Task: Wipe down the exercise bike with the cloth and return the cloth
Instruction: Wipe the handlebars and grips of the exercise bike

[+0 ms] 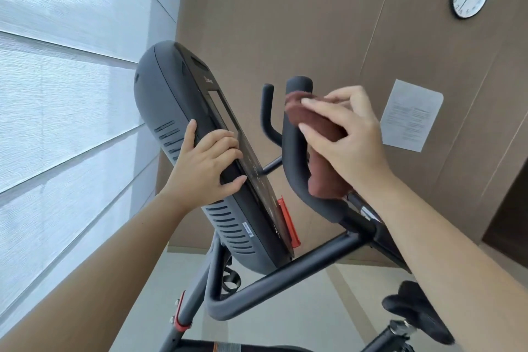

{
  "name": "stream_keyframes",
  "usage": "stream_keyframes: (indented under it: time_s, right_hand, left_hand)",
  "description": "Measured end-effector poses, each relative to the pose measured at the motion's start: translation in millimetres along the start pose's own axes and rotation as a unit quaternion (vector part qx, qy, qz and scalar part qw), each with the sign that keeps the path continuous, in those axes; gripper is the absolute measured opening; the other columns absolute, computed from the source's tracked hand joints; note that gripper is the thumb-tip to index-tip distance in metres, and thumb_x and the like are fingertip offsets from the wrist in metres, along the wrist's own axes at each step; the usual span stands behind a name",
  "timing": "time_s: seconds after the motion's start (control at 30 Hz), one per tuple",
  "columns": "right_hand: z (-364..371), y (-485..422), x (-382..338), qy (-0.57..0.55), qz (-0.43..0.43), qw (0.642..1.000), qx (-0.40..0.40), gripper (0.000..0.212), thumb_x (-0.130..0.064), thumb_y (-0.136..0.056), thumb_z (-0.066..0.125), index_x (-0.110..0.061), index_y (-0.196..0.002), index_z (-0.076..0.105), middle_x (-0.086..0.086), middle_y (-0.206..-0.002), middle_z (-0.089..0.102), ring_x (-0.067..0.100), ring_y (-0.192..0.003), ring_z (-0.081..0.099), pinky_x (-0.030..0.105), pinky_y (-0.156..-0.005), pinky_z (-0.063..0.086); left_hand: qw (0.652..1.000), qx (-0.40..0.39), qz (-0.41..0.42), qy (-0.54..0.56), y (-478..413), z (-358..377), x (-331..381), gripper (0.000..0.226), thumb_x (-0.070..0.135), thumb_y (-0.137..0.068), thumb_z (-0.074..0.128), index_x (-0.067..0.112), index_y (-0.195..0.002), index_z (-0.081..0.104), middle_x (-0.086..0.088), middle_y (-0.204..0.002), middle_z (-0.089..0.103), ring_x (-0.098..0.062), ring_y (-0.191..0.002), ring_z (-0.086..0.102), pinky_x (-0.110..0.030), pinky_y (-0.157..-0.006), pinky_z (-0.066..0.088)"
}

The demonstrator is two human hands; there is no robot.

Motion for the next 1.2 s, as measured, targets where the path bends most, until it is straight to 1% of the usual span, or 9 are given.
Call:
stream_keyframes:
  time_s: [0.13, 0.23, 0.33, 0.43, 0.63, 0.83, 0.97, 1.1, 1.2]
  right_hand:
    - [29, -19, -9, 0.065, 0.023, 0.996, 0.064, 0.026, -0.014, -0.078, 0.069, -0.012, -0.104, 0.07, 0.016, -0.107, 0.047, 0.029, -0.098, 0.05, 0.027, -0.088, 0.042]
    - [37, -9, -6, 0.083, 0.01, 0.994, 0.075, 0.024, -0.015, -0.078, 0.069, -0.013, -0.102, 0.07, 0.019, -0.106, 0.05, 0.034, -0.097, 0.049, 0.026, -0.083, 0.04]
    - [30, 3, 4, 0.08, -0.034, 0.996, 0.027, 0.024, -0.016, -0.076, 0.069, -0.013, -0.101, 0.071, 0.019, -0.103, 0.05, 0.035, -0.094, 0.05, 0.034, -0.084, 0.045]
    - [20, 22, 14, 0.044, -0.043, 0.996, -0.067, 0.026, -0.015, -0.075, 0.072, -0.014, -0.101, 0.071, 0.017, -0.1, 0.048, 0.033, -0.092, 0.052, 0.042, -0.085, 0.048]
    - [-2, 40, 29, 0.01, -0.005, 0.97, -0.243, 0.029, -0.015, -0.073, 0.076, -0.022, -0.1, 0.071, 0.004, -0.1, 0.046, 0.013, -0.09, 0.05, 0.016, -0.088, 0.038]
    - [-28, 63, 44, 0.053, -0.014, 0.936, -0.349, 0.03, -0.019, -0.073, 0.075, -0.034, -0.099, 0.07, -0.002, -0.101, 0.047, 0.013, -0.098, 0.047, 0.031, -0.09, 0.043]
    - [-53, 82, 62, 0.048, 0.003, 0.928, -0.369, 0.033, -0.019, -0.072, 0.076, -0.038, -0.098, 0.069, -0.007, -0.1, 0.045, 0.009, -0.098, 0.049, 0.024, -0.088, 0.042]
    - [-72, 90, 78, 0.043, 0.057, 0.923, -0.377, 0.041, -0.015, -0.071, 0.077, -0.05, -0.091, 0.065, -0.011, -0.097, 0.048, 0.003, -0.094, 0.052, 0.008, -0.086, 0.035]
    - [-78, 74, 86, -0.006, 0.118, 0.949, -0.291, 0.045, -0.012, -0.072, 0.075, -0.052, -0.089, 0.065, -0.011, -0.095, 0.052, -0.001, -0.09, 0.052, 0.0, -0.081, 0.031]
  left_hand:
    - [1.0, 0.012, 0.0, -0.005, 1, 2, 1, 0.031, 0.045, -0.073, 0.06, 0.017, -0.087, 0.064, 0.002, -0.097, 0.065, -0.015, -0.113, 0.047, -0.052, -0.107, 0.006]
    - [1.0, 0.012, 0.002, -0.008, 1, 2, 0, 0.031, 0.045, -0.073, 0.06, 0.017, -0.087, 0.064, 0.002, -0.097, 0.065, -0.015, -0.113, 0.047, -0.052, -0.106, 0.008]
    - [1.0, 0.005, 0.003, -0.013, 2, 1, 1, 0.032, 0.044, -0.075, 0.059, 0.016, -0.089, 0.064, 0.001, -0.098, 0.065, -0.015, -0.114, 0.046, -0.052, -0.106, 0.008]
    - [1.0, -0.007, 0.001, -0.018, 3, -1, 3, 0.034, 0.044, -0.075, 0.057, 0.015, -0.09, 0.065, -0.001, -0.099, 0.065, -0.016, -0.115, 0.044, -0.052, -0.106, 0.008]
    - [0.999, -0.03, -0.011, -0.022, 4, -6, 9, 0.038, 0.043, -0.076, 0.055, 0.011, -0.094, 0.065, -0.004, -0.103, 0.064, -0.019, -0.117, 0.045, -0.057, -0.104, 0.013]
    - [0.999, -0.046, -0.018, -0.022, 5, -10, 15, 0.042, 0.043, -0.078, 0.052, 0.009, -0.098, 0.065, -0.006, -0.106, 0.065, -0.025, -0.117, 0.051, -0.059, -0.104, 0.014]
    - [0.997, -0.063, -0.016, -0.032, 5, -12, 15, 0.044, 0.044, -0.079, 0.05, 0.008, -0.1, 0.065, -0.008, -0.108, 0.064, -0.026, -0.119, 0.051, -0.059, -0.104, 0.016]
    - [0.996, -0.082, -0.035, -0.02, 6, -16, 21, 0.049, 0.046, -0.08, 0.048, 0.007, -0.104, 0.064, -0.009, -0.111, 0.064, -0.027, -0.122, 0.048, -0.059, -0.105, 0.016]
    - [0.995, -0.074, -0.064, 0.015, 5, -22, 34, 0.056, 0.05, -0.08, 0.048, 0.008, -0.114, 0.061, -0.008, -0.12, 0.061, -0.026, -0.126, 0.045, -0.057, -0.105, 0.021]
Point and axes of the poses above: each hand's wrist, its own y-axis away from the middle knuckle, its own z-axis out of the palm, x = y × z, the point moved 2 cm from there along -y, towards the middle knuckle
